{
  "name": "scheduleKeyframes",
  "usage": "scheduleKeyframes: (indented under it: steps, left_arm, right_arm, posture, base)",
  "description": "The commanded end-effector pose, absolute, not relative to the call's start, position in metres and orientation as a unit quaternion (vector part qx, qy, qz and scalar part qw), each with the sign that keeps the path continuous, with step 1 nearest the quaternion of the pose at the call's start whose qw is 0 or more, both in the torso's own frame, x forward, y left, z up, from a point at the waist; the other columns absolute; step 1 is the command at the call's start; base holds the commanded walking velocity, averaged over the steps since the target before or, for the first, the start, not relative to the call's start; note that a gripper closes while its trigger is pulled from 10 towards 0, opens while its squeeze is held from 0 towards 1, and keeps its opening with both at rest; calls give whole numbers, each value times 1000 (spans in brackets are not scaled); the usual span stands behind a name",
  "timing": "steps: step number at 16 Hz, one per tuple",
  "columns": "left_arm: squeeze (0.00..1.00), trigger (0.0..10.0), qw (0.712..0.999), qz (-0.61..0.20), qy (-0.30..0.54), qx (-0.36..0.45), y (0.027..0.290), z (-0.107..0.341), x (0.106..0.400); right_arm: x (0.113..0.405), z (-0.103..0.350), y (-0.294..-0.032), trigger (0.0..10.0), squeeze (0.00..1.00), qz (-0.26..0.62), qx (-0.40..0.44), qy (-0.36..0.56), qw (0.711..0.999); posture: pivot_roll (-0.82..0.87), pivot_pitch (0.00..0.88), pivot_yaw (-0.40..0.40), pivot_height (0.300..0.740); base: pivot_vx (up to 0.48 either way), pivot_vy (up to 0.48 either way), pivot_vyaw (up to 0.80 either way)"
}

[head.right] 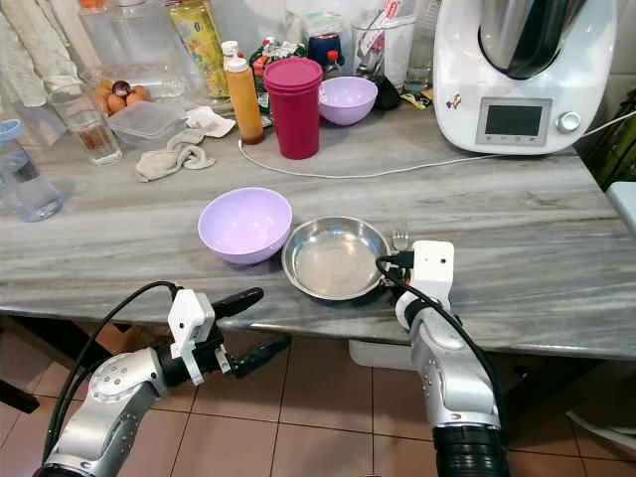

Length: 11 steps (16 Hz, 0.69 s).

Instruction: Setting the table

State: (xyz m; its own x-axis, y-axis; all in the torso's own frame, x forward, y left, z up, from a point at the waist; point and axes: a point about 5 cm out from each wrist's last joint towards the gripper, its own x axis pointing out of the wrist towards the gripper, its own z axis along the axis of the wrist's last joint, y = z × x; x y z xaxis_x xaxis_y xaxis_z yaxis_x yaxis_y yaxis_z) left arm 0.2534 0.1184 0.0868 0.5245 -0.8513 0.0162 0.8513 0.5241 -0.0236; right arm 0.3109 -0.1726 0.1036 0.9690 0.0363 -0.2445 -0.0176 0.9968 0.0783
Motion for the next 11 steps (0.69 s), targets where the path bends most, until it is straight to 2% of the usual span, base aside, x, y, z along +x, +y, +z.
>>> scheduleKeyframes:
  steps: [1,6,11]
  left_arm:
    - [0,10000,871,-492,1,-5,119,85,254]
    - [0,10000,872,-489,8,-4,123,74,255]
    - [0,10000,876,-482,16,-6,131,62,256]
  right_arm:
    - [309,101,-177,10000,1000,2,38,132,990]
    - [308,121,-182,10000,1000,-16,36,76,996]
    - [298,137,-179,10000,1000,-20,-1,16,1000]
  posture:
    - [-269,83,70,740]
    - [-275,80,69,740]
    - [-276,79,66,740]
  base:
    - [0,0,0]
    - [0,0,0]
    - [0,0,0]
